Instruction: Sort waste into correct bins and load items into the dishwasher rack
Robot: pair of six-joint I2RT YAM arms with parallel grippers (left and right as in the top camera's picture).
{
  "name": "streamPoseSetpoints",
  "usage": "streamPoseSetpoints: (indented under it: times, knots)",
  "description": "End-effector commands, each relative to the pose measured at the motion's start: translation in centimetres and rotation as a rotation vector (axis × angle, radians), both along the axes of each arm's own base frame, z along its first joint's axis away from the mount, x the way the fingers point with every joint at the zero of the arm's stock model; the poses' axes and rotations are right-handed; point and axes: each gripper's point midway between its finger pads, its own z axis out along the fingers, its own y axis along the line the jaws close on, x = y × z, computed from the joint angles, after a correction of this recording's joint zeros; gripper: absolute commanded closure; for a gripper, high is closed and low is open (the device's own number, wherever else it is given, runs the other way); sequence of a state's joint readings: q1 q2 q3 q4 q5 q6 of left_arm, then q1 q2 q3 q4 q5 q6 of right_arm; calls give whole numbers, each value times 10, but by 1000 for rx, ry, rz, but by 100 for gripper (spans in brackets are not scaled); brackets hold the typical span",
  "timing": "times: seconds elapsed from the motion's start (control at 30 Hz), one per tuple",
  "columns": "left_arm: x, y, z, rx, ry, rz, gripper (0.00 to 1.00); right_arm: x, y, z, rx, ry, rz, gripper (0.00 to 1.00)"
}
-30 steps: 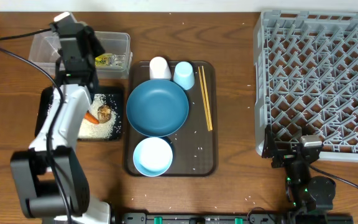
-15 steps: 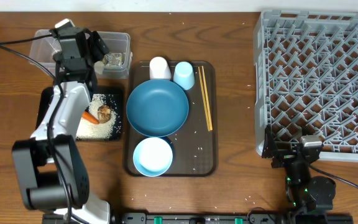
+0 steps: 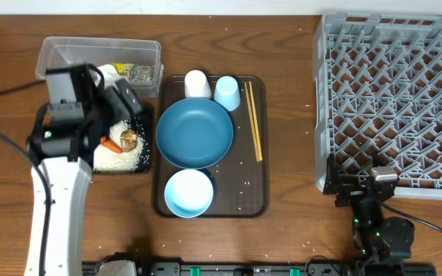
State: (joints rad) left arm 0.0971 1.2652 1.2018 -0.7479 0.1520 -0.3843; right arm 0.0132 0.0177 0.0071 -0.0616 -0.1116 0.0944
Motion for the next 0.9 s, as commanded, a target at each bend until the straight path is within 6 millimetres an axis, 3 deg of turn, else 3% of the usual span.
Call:
streamPoseSetpoints:
  times: [0.0,0.27,0.47,0.6,0.73,0.87]
  knots:
    - [-18,-10,-8,-85,73,22,2,0,-3,-1,-6,1,-13,1]
    - [-53,-1,-25,-189,229,223,2,0,-3,-1,-6,1,-13,1]
    - [-62,40,-26,-261,231,444,2,0,-3,-1,-6,1,-13,1]
    - [-81,70,-31,-292,264,578,2,0,-3,-1,-6,1,-13,1]
    - [-98,84,-35,-306,304,654,2,0,-3,-1,-6,1,-13,1]
    - [-100,89,-35,-310,300,676,2,0,-3,-1,-6,1,-13,1]
